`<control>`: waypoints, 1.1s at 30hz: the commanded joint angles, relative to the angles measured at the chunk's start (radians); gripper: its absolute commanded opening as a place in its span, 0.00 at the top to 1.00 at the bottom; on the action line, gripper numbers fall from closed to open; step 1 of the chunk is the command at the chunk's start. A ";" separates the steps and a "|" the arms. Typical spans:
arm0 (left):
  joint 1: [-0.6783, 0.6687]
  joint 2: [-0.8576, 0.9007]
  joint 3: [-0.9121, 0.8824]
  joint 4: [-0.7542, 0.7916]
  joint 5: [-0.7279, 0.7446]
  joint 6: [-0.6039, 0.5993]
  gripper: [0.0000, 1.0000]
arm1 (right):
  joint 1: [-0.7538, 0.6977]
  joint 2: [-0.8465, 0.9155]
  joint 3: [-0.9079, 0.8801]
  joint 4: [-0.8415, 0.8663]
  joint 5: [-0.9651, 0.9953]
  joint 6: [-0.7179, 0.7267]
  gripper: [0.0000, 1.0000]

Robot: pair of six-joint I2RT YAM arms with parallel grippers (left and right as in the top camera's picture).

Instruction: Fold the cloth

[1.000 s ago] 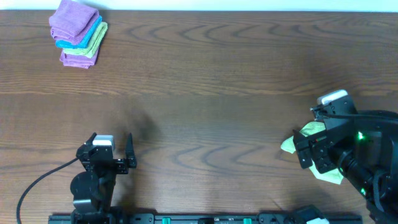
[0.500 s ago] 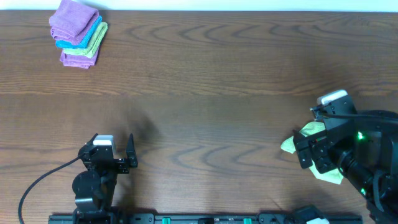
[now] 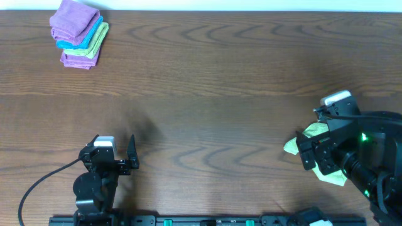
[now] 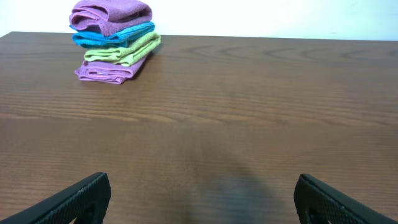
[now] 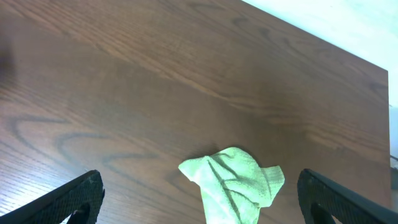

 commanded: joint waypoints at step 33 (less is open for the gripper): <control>0.007 -0.008 -0.025 0.000 -0.014 -0.003 0.04 | -0.217 -0.891 -1.037 0.554 -0.173 0.004 0.01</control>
